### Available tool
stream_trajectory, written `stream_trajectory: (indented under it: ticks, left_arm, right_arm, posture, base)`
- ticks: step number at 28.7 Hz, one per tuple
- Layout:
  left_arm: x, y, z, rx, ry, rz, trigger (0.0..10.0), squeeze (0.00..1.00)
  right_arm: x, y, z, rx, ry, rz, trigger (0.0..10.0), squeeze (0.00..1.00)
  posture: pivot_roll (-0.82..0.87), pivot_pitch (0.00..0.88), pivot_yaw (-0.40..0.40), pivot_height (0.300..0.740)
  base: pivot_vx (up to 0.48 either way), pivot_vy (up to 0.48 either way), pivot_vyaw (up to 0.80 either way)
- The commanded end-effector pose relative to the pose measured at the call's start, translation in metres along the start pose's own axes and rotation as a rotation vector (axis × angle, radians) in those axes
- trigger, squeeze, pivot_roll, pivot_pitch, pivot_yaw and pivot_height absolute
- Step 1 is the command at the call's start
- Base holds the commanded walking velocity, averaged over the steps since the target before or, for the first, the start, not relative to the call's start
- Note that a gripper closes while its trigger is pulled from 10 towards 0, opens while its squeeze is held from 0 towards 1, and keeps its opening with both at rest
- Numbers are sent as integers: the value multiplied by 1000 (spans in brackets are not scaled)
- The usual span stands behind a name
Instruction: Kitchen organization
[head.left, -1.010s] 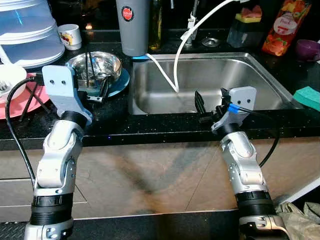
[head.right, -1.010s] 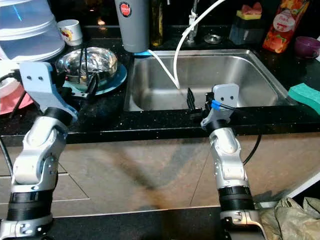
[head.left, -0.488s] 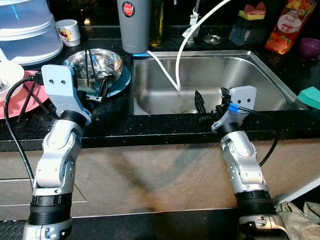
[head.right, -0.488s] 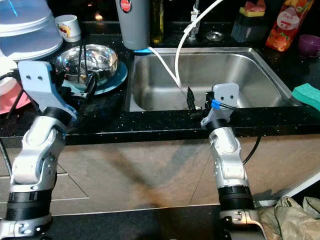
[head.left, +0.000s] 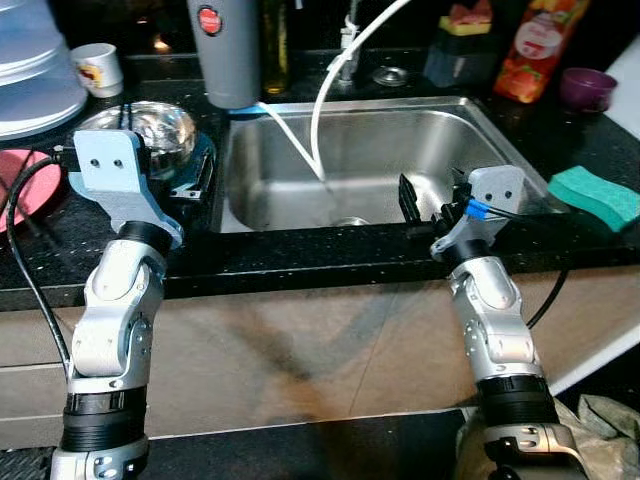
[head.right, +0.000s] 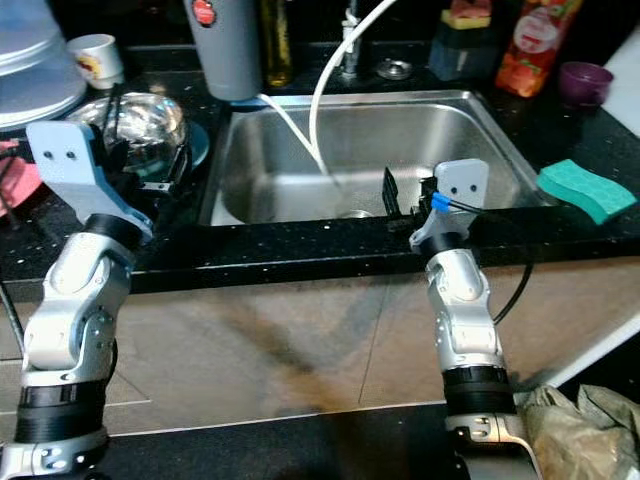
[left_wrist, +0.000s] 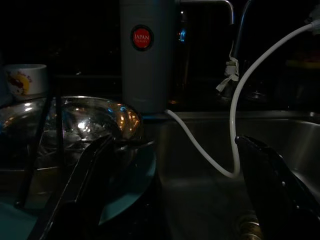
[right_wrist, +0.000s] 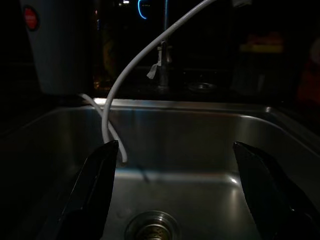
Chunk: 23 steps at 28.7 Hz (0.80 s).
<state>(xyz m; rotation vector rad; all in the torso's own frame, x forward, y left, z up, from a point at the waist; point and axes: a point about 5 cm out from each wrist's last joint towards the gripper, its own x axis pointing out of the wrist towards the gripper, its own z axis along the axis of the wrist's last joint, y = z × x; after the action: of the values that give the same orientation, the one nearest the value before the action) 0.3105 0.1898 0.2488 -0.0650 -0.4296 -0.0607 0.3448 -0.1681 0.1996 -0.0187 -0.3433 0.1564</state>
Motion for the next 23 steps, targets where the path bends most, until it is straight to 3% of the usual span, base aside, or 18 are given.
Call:
stream_trajectory:
  ticks: [1, 23]
  left_arm:
    - [-2, 3, -1, 7, 6, 9, 10000, 0]
    - [1, 3, 6, 40, -17, -15, 10000, 0]
  right_arm:
    - [-1, 5, -3, 16, 12, 15, 10000, 0]
    - [-2, 7, -5, 26, 13, 13, 10000, 0]
  posture:
    - [17, 77, -51, 740]
    - [22, 62, -42, 740]
  base:
    - [0, 0, 0]
    - [0, 0, 0]
